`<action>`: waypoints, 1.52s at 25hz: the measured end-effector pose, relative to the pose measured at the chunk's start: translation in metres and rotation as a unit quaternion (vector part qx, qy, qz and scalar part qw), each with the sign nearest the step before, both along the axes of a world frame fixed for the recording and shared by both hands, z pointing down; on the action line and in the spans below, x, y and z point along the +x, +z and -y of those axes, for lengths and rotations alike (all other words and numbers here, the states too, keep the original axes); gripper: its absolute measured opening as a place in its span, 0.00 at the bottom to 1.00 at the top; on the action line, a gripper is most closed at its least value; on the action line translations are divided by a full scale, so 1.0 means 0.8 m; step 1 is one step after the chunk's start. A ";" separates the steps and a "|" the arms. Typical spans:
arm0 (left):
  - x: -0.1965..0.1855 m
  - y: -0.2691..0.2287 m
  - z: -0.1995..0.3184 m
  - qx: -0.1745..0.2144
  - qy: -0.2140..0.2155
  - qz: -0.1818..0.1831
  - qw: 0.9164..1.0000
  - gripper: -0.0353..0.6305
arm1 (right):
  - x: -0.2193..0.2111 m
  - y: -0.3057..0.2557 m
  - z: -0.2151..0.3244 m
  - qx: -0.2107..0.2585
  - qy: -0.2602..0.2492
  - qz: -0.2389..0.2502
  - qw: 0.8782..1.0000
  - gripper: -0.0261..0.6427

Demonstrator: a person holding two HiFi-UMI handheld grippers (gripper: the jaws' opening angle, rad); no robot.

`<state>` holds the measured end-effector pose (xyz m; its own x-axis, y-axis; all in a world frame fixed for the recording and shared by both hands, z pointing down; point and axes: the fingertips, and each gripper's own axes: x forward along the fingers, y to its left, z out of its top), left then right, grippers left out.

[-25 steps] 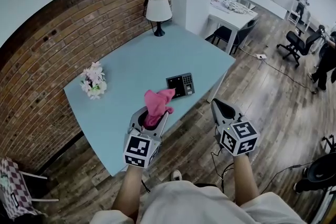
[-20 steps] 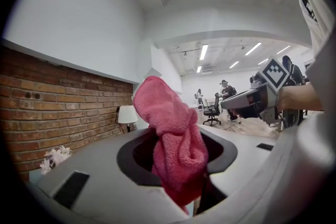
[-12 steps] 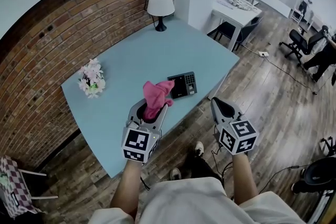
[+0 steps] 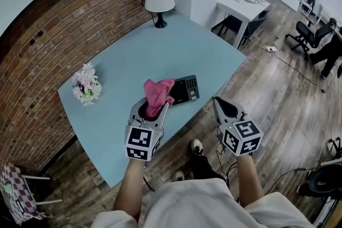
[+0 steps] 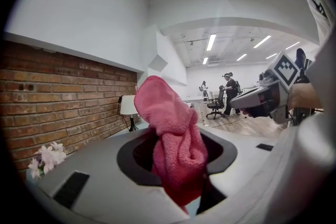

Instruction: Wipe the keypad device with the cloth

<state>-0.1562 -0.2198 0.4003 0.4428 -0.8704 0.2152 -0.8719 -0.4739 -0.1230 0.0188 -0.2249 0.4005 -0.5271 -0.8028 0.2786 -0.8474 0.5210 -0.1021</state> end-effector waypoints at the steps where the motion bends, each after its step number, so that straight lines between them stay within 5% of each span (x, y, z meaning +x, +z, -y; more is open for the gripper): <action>1: 0.002 0.005 0.009 -0.005 0.001 0.000 1.000 0.35 | 0.001 0.005 0.007 -0.005 -0.002 -0.001 1.000 0.05; 22: 0.019 0.148 0.183 -0.094 -0.010 0.015 0.995 0.36 | 0.018 0.087 0.101 -0.079 -0.019 -0.016 0.997 0.05; 38: 0.031 0.241 0.203 -0.149 0.013 0.054 0.987 0.36 | 0.030 0.125 0.112 -0.116 -0.019 -0.024 0.993 0.05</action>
<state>-0.1316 -0.3825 0.5930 0.4247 -0.7502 0.5068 -0.8481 -0.5256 -0.0673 0.0426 -0.3146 0.5004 -0.5370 -0.6936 0.4801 -0.8346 0.5196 -0.1828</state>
